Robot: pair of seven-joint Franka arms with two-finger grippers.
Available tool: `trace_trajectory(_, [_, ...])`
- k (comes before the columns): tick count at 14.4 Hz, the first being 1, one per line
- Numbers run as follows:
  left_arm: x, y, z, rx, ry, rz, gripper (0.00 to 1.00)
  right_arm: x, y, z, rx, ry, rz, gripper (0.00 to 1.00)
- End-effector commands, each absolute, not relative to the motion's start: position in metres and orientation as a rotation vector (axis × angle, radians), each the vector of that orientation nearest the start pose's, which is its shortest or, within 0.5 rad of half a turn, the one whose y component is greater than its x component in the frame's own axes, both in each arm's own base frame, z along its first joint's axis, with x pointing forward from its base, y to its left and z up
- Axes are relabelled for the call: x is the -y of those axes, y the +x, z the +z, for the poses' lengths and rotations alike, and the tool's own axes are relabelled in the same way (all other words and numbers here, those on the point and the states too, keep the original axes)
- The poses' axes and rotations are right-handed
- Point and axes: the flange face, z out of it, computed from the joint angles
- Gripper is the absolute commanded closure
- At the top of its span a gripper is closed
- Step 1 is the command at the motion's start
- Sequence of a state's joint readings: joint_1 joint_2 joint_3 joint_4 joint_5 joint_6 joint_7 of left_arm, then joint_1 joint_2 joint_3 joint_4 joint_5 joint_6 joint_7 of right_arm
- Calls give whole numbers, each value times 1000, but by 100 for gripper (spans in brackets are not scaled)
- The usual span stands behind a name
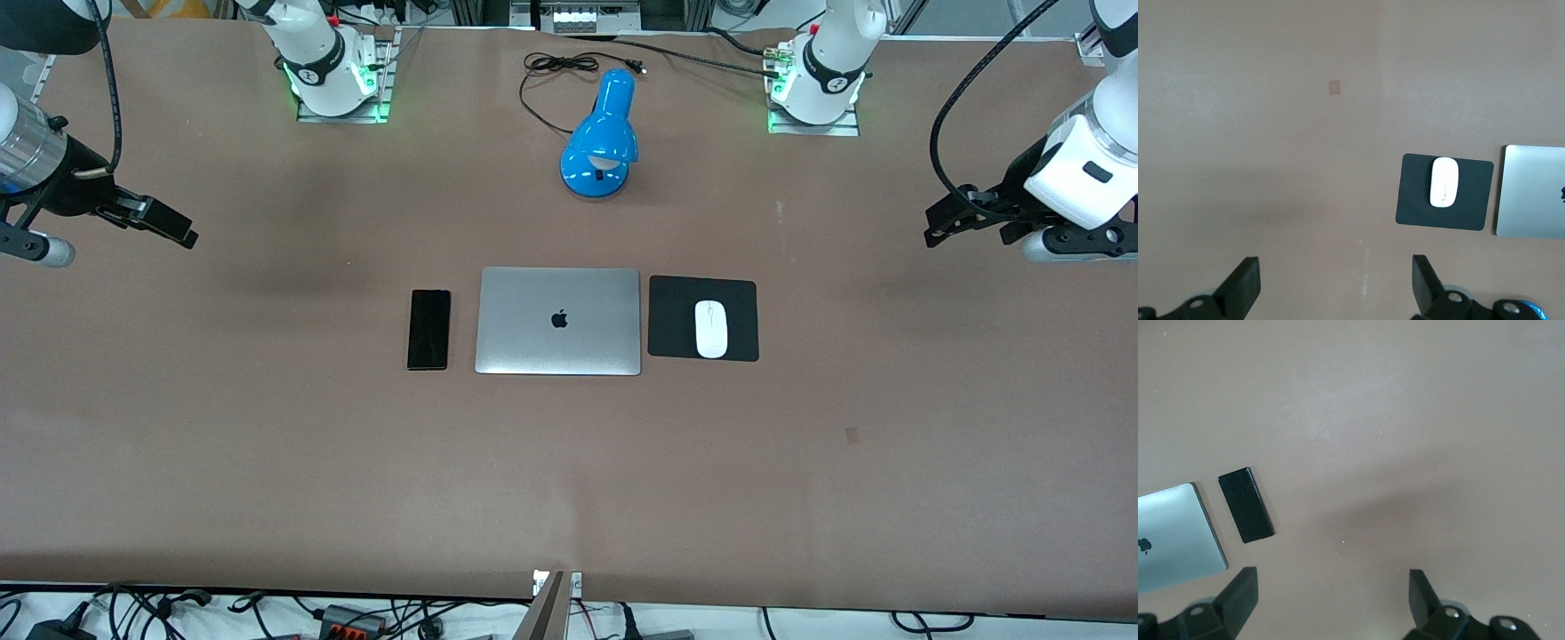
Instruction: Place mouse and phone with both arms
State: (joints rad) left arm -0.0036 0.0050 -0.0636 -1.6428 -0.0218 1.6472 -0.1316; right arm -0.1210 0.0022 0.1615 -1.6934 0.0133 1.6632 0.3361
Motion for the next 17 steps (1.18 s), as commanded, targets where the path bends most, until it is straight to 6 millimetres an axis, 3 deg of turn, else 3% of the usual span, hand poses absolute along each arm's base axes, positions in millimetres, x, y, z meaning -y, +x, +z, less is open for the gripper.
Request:
trace_trajectory(1, [42,564,599,91,-3171,-5,0,-27,556,579,-452,-3109,56,0])
trace_trajectory(17, [42,565,600,91,-3172,-10,0,-29,564,578,-410,-3154,32,0])
